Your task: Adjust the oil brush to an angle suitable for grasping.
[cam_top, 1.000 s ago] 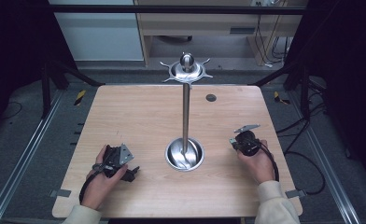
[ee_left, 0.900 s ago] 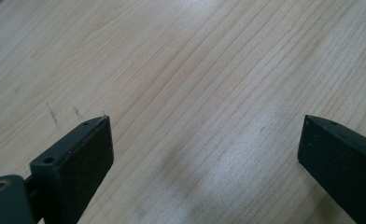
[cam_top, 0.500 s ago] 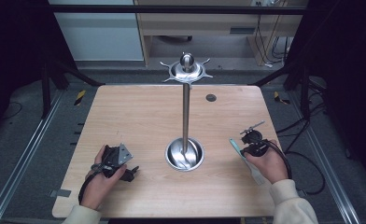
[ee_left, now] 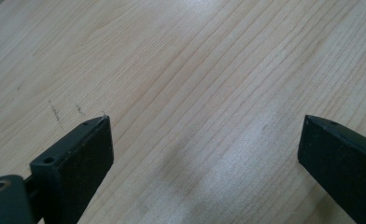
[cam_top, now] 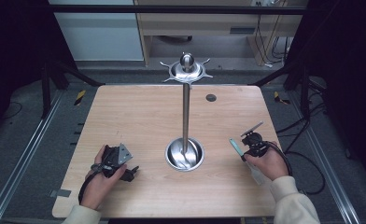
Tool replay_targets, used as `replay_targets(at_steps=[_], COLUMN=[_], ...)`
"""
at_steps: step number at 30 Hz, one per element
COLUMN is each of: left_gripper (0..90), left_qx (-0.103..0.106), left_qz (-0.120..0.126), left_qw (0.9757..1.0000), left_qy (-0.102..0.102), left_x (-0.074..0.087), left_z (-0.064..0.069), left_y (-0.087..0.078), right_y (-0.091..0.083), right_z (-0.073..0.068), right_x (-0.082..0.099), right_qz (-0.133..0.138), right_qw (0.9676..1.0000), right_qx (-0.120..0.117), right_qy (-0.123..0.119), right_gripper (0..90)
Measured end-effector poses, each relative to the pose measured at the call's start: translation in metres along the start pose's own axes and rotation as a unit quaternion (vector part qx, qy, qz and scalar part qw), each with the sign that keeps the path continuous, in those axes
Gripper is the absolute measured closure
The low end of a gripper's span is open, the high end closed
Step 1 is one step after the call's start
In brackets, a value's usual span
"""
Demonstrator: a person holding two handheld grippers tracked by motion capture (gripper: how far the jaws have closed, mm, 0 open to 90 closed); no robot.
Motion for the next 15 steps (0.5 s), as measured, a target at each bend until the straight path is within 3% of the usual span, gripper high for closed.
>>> replay_targets(at_steps=[9,15], left_gripper=[3.1,3.1], left_qx=[0.002,0.003], left_qz=[-0.001,-0.003], left_qw=[1.0,1.0], left_qy=[-0.001,0.001], left_x=[0.0001,-0.0001], left_z=[0.0005,0.0011], left_y=[0.0001,0.0006], right_y=[0.002,0.0021], right_z=[0.0025,0.0029], right_x=[-0.0004,-0.0007], right_qz=[-0.013,-0.023], right_qw=[0.9999,0.9997], right_qx=[0.001,-0.01], right_qy=[-0.002,-0.002], right_gripper=[70.8,74.5])
Point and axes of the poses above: each handheld gripper's, and its own axes: y roughly forward along the jaws, x roughly out of its underside, z roughly to its right, the point moved 2 cm from there along y, roughly forward along the jaws, and after that the axes turned 12 degrees about -z, right-handed, at the moved point
